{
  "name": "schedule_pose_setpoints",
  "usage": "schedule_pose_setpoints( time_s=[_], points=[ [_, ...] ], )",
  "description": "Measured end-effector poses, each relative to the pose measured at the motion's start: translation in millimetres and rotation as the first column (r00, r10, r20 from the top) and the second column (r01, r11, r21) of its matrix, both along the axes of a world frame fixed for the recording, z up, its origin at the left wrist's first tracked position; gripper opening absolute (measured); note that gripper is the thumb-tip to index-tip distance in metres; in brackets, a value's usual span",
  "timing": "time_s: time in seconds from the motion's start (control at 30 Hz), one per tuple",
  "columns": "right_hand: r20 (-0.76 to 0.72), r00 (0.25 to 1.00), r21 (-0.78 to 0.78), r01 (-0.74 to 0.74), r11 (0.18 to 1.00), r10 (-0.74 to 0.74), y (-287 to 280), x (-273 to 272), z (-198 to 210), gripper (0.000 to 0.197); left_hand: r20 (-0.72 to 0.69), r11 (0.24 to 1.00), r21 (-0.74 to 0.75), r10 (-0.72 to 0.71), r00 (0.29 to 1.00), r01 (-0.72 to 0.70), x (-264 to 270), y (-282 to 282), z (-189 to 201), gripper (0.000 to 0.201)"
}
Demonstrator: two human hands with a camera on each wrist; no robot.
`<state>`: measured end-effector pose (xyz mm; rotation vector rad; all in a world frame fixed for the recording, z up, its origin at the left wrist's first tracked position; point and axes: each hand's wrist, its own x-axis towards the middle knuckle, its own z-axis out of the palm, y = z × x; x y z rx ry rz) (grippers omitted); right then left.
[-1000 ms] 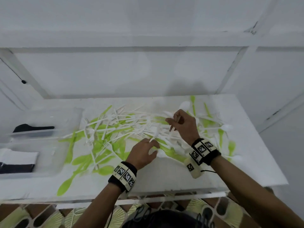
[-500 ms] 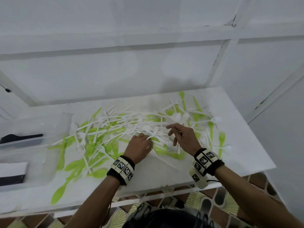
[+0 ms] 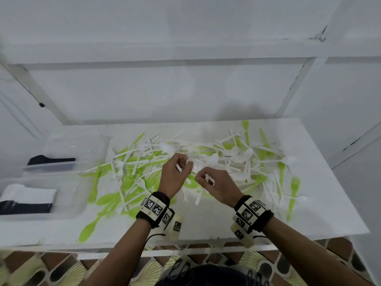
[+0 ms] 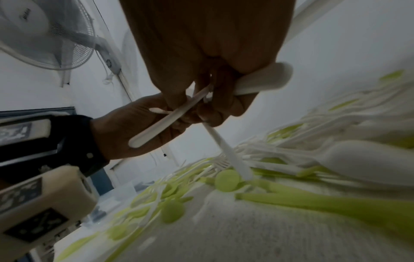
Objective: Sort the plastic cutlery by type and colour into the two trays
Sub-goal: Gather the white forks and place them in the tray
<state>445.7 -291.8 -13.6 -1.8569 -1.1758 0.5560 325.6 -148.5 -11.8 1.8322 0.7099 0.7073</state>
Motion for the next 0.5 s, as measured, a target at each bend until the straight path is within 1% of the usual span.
schedule_pose_setpoints(
  time_s=[0.07, 0.13, 0.23, 0.3, 0.4, 0.43, 0.5],
  points=[
    [-0.024, 1.0, 0.005, 0.018, 1.0, -0.018, 7.6, -6.4, 0.8, 0.007, 0.001, 0.999, -0.003, 0.034, 0.999, -0.034, -3.4, 2.5, -4.9, 0.009],
    [-0.01, 1.0, 0.03, 0.027, 0.999, -0.027, 13.3, -10.0, -0.2, 0.006, -0.009, 0.998, -0.006, 0.067, 0.998, -0.067, -7.4, 4.7, -7.7, 0.009],
    [0.0, 1.0, 0.041, 0.0, 0.999, 0.0, 19.9, -12.1, -7.1, 0.023, 0.015, 0.993, -0.061, 0.105, 0.994, -0.104, -14.0, 7.7, -8.0, 0.01],
    [-0.011, 1.0, 0.052, 0.012, 0.999, -0.012, 21.7, -12.4, -10.5, 0.031, -0.002, 0.99, -0.094, 0.11, 0.994, -0.109, -17.5, 7.0, -7.9, 0.014],
    [-0.078, 0.997, 0.059, -0.014, 0.998, 0.018, 23.0, -15.3, -7.7, 0.026, -0.022, 0.994, -0.059, 0.093, 0.995, -0.094, -19.3, 5.2, -9.1, 0.021],
    [-0.078, 0.997, 0.059, -0.019, 0.998, 0.024, 23.4, -15.5, -8.0, 0.026, -0.02, 0.993, -0.066, 0.092, 0.996, -0.093, -19.6, 5.6, -10.9, 0.021],
    [-0.02, 1.0, 0.055, 0.008, 0.998, -0.007, 24.5, -13.3, -11.0, 0.031, -0.031, 0.992, -0.072, 0.097, 0.995, -0.099, -19.0, 4.9, -11.6, 0.021]
  ],
)
